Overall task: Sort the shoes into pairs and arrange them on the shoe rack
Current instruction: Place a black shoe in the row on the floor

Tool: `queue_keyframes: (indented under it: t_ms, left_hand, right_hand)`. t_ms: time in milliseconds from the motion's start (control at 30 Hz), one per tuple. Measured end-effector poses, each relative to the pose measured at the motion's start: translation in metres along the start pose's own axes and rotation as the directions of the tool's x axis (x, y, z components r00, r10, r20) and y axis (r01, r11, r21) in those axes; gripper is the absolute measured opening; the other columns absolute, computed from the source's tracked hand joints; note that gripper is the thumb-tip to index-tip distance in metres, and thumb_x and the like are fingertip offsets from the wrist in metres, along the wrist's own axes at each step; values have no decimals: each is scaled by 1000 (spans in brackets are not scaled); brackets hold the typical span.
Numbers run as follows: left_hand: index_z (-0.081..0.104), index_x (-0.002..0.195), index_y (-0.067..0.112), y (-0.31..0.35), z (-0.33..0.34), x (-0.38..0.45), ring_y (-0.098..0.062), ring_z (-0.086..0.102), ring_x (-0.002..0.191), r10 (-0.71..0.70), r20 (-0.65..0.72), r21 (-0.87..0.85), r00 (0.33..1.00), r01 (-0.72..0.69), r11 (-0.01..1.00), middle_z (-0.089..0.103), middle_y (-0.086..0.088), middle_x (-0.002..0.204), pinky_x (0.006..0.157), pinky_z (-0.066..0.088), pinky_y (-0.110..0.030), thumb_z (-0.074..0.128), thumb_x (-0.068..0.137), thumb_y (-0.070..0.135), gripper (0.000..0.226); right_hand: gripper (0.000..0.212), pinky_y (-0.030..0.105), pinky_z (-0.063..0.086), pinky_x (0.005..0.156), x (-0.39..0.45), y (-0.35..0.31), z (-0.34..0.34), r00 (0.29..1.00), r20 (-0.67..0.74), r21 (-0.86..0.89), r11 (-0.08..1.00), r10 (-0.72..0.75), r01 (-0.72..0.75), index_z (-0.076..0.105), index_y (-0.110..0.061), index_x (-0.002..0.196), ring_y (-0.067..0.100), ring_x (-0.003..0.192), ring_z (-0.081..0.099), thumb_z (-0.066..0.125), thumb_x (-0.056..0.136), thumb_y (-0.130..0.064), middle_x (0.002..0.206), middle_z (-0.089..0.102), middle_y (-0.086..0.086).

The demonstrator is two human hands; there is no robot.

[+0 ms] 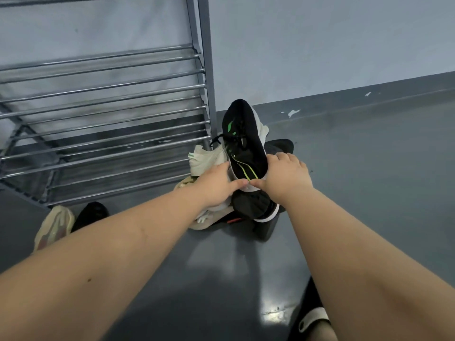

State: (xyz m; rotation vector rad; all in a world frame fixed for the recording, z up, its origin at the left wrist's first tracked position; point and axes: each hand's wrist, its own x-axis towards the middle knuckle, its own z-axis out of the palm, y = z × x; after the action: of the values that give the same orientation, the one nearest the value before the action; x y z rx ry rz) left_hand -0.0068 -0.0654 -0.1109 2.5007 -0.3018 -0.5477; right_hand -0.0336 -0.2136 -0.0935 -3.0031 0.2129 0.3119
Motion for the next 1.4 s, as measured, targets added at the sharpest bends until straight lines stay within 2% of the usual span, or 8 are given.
queue_keyframes:
  t_ms: [200, 433, 600, 767, 933, 1033, 1167, 1400]
  left_hand:
    - [35, 140, 10, -8, 14, 8, -16, 42, 133, -54, -39, -352, 998, 37, 935, 47, -1, 141, 111, 32, -31, 64, 87, 27, 63]
    - [31, 143, 4, -13, 15, -8, -15, 38, 137, -74, -82, -634, 994, 5, 773, 42, -8, 146, 106, 29, -19, 55, 92, 5, 56]
    - [29, 145, 5, -9, -2, -30, -13, 35, 137, -39, -93, -721, 995, -41, 692, 40, -5, 146, 101, 29, -10, 48, 92, -6, 57]
    - [35, 144, 10, -29, -25, -64, -16, 39, 136, -36, -96, -674, 995, -38, 738, 41, -4, 147, 112, 34, -37, 51, 89, -8, 59]
    - [42, 139, 7, -78, -42, -113, -12, 42, 131, -91, -77, -631, 993, 21, 775, 47, -5, 142, 109, 37, -36, 52, 84, -15, 60]
    - [44, 138, 7, -114, -46, -145, -18, 45, 131, -168, -68, -685, 984, 76, 724, 46, -6, 143, 101, 43, -40, 50, 83, -18, 60]
    - [43, 137, 10, -152, -47, -184, -18, 53, 115, -316, -41, -785, 948, 165, 597, 46, -3, 142, 65, 49, -23, 46, 85, -18, 60]
    - [43, 136, 13, -211, -20, -210, -28, 56, 118, -471, 41, -831, 881, 291, 474, 47, -2, 143, 65, 49, -29, 48, 85, -14, 59]
  right_hand:
    - [69, 35, 44, 91, 4, 2, 1, 982, 145, 548, 817, 120, -181, 37, -11, 136, 28, 117, 53, 72, 81, -33, 127, 56, 10]
    - [67, 42, 49, 95, 1, -2, 6, 975, 160, 750, 623, 153, -221, 45, -16, 129, 27, 112, 58, 81, 73, -22, 124, 58, 9]
    - [59, 38, 58, 76, -10, -15, 0, 935, 326, 908, 230, 140, -351, 43, -19, 115, 32, 113, 57, 79, 71, 0, 130, 50, 13]
    - [77, 31, 57, 65, -45, -45, 7, 911, 411, 905, 103, 45, -413, 34, -13, 135, 25, 95, 64, 77, 73, 1, 129, 54, 17]
    - [60, 30, 55, 71, -88, -96, 23, 875, 458, 885, 179, -160, -430, 46, -15, 128, 15, 81, 64, 71, 78, 5, 102, 67, 4]
    - [66, 26, 56, 63, -105, -131, 38, 867, 455, 882, 241, -203, -406, 45, -19, 132, 14, 82, 63, 73, 77, 4, 111, 65, 6]
    - [73, 28, 54, 66, -120, -172, 61, 859, 457, 860, 361, -229, -361, 42, -21, 136, 18, 87, 62, 76, 75, -1, 123, 62, 7]
    - [95, 29, 57, 69, -120, -215, 97, 756, 602, 725, 573, -256, -383, 23, -22, 149, 19, 81, 62, 79, 74, -8, 121, 64, 11]
